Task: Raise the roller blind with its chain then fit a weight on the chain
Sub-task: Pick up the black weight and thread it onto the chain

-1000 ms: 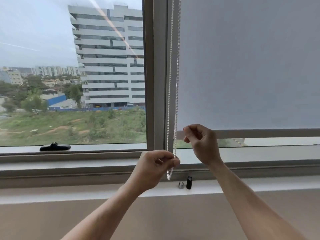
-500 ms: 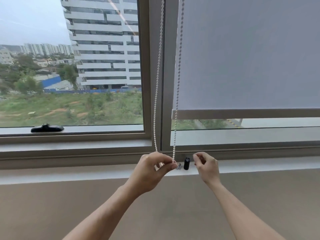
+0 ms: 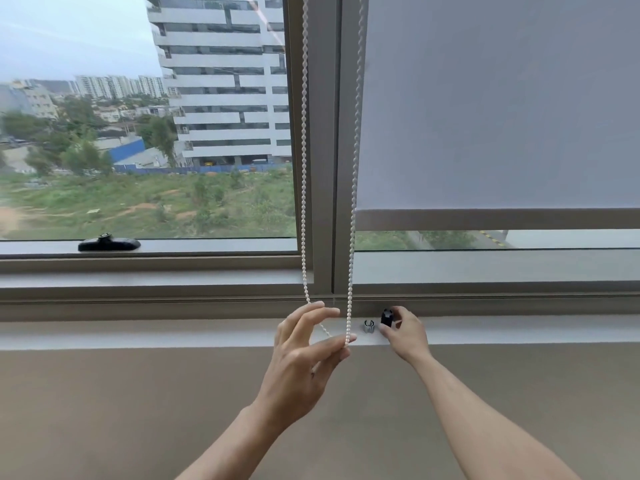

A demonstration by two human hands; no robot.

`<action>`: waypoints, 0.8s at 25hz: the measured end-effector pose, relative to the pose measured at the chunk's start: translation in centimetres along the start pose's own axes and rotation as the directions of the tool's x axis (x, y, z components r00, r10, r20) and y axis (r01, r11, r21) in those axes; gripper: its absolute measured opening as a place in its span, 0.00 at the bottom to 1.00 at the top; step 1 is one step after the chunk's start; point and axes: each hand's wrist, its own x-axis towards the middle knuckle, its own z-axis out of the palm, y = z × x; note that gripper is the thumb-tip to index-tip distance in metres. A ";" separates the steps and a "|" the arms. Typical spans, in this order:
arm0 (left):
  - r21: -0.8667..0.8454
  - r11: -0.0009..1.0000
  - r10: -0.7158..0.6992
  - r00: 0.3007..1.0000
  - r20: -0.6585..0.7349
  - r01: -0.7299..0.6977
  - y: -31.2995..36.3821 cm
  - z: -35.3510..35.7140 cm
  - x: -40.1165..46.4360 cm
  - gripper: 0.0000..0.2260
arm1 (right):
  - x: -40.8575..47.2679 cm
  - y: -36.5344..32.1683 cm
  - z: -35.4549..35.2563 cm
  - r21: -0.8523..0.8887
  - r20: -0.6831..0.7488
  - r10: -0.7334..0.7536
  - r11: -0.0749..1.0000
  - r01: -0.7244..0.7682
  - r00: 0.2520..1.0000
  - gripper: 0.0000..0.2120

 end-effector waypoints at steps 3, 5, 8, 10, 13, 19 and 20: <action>-0.034 0.999 -0.020 0.999 0.051 0.022 -0.1 -0.2 -0.3 0.09 | 0.2 0.2 0.5 0.051 -0.032 0.021 0.999 -0.020 0.999 0.12; -0.079 0.996 -0.027 0.997 0.072 0.032 0.0 -0.2 -0.4 0.10 | 0.3 0.3 0.6 0.080 -0.047 0.033 0.996 -0.030 0.998 0.10; -0.132 0.990 -0.034 0.997 0.073 0.043 0.3 -0.2 -0.4 0.10 | 0.1 0.4 0.6 0.154 -0.061 0.036 0.988 -0.026 0.997 0.07; -0.154 0.986 -0.050 0.995 0.083 0.062 0.5 -0.2 -0.1 0.09 | -0.3 -0.1 0.6 0.202 -0.096 0.027 0.979 -0.007 0.995 0.07; -0.189 0.978 -0.068 0.994 0.089 0.084 0.4 -0.3 0.3 0.10 | -1.4 -1.4 0.6 0.279 -0.149 0.001 0.959 0.041 0.989 0.07; -0.299 0.938 -0.153 0.984 0.091 0.173 0.4 -0.4 1.4 0.15 | -5.1 -5.3 -0.5 0.424 0.030 -0.221 0.886 0.187 0.975 0.12; -0.322 0.928 -0.168 0.981 0.094 0.190 0.4 -0.4 1.5 0.15 | -5.7 -6.0 -0.7 0.433 0.062 -0.269 0.875 0.217 0.961 0.13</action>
